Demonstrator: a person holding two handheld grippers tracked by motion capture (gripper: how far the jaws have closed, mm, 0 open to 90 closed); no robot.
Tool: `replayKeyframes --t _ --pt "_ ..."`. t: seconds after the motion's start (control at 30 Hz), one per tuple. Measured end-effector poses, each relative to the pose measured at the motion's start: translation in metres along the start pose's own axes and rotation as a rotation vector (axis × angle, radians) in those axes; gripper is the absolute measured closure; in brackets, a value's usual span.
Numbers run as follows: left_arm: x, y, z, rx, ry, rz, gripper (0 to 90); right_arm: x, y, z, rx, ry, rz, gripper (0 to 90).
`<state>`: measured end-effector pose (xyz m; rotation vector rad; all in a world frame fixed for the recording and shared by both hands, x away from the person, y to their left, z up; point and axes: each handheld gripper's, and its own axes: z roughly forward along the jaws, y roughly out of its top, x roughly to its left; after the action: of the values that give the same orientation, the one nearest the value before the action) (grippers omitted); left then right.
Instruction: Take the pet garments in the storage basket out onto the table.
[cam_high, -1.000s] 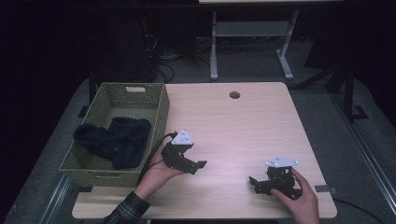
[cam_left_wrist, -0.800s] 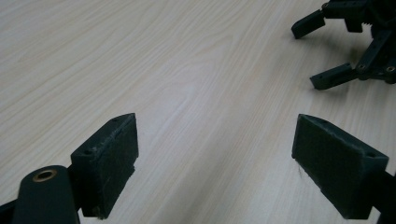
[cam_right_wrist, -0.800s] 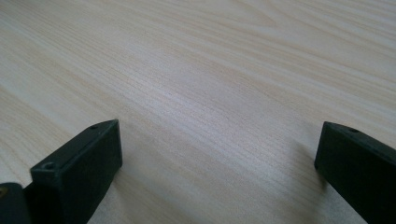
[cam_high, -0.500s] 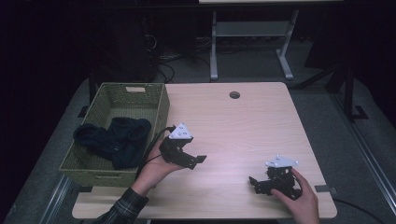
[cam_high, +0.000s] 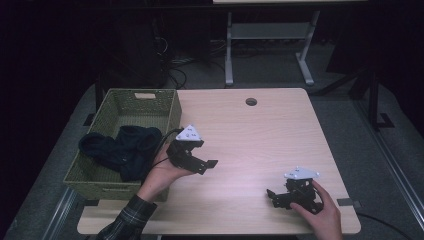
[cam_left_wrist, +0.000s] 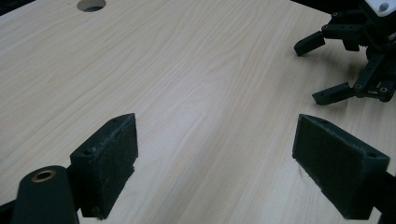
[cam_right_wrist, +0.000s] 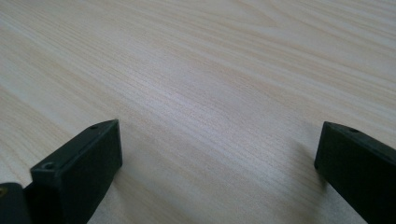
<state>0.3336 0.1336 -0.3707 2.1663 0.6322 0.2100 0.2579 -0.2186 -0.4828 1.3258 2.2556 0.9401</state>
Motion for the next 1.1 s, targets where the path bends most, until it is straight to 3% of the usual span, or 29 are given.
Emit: replayKeyframes --t 0.13,0.23,0.43,1.1 --pt "0.004 -0.001 -0.005 -0.004 0.003 -0.012 13.8 0.000 0.000 0.000 -0.001 0.000 0.000 0.4" --pt "0.006 0.000 -0.010 -0.030 -0.025 -0.036 14.0 0.000 0.000 0.000 0.000 0.000 -0.001 0.5" --pt "0.008 0.001 -0.019 -0.033 -0.027 -0.033 14.2 0.000 0.000 0.000 0.001 0.001 -0.003 0.5" --pt "0.026 -0.008 -0.043 -0.026 0.029 -0.032 15.4 0.000 0.000 0.000 -0.002 0.001 -0.001 0.4"
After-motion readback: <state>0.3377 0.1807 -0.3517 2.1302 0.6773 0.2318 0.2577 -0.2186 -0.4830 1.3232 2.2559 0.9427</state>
